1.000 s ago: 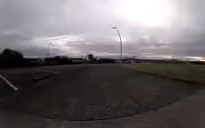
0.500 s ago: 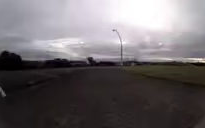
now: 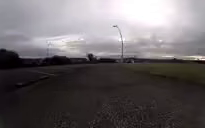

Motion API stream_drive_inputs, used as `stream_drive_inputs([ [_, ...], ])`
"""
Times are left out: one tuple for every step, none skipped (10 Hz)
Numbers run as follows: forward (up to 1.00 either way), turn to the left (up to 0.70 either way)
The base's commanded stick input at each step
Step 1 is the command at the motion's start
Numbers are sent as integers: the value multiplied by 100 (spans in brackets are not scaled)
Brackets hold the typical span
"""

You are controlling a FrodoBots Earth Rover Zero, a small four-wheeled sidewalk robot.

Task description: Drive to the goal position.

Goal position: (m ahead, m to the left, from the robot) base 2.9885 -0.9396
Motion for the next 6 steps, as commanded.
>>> stream_drive_inputs([
  [100,0],
  [100,0],
  [100,0],
  [100,0],
  [100,0],
  [100,0],
])
